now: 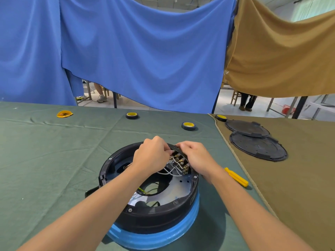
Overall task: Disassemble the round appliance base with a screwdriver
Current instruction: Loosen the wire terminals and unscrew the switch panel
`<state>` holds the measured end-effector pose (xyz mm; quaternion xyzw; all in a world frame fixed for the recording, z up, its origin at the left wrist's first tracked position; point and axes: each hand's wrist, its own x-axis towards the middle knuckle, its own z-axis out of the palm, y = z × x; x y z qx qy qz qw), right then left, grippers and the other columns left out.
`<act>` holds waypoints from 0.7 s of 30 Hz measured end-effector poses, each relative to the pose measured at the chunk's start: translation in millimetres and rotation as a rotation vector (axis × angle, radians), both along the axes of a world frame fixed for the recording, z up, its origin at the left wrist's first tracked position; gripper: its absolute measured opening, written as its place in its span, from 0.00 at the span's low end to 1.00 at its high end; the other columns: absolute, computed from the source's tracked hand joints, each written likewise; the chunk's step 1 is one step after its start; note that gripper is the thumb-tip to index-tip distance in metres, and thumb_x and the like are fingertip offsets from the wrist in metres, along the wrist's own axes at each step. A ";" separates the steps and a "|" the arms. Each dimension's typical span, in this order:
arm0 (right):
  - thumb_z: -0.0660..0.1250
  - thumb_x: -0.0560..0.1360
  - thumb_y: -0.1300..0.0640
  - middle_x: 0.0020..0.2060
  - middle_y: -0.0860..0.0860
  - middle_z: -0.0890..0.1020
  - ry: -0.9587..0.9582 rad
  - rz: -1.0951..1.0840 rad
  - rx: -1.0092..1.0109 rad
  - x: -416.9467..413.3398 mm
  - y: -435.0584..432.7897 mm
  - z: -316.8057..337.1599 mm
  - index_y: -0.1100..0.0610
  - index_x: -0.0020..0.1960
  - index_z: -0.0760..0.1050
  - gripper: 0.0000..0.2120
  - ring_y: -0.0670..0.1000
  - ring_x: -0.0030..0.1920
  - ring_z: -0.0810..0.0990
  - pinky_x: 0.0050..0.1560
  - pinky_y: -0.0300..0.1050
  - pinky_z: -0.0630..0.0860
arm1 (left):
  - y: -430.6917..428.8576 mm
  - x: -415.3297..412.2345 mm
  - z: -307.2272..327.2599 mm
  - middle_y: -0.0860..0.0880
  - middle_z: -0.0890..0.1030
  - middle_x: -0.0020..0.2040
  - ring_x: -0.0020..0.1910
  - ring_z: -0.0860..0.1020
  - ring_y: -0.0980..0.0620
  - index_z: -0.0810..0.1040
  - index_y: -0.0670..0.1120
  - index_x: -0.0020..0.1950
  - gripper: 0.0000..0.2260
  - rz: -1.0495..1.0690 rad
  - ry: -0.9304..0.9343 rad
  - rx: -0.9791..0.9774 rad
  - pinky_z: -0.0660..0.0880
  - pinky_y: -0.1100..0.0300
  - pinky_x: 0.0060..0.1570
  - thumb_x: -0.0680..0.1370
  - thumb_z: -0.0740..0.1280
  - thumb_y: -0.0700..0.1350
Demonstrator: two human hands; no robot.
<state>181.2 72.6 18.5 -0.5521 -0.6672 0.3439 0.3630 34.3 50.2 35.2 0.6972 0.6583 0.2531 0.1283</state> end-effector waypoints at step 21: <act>0.56 0.81 0.53 0.49 0.52 0.80 -0.622 -0.153 0.321 53.5 -38.0 22.5 0.51 0.53 0.75 0.09 0.57 0.51 0.76 0.51 0.52 0.73 | -10.1 -16.2 -0.9 0.46 0.84 0.47 0.42 0.81 0.49 0.82 0.45 0.58 0.11 -0.169 -0.018 -0.013 0.77 0.61 0.42 0.82 0.62 0.45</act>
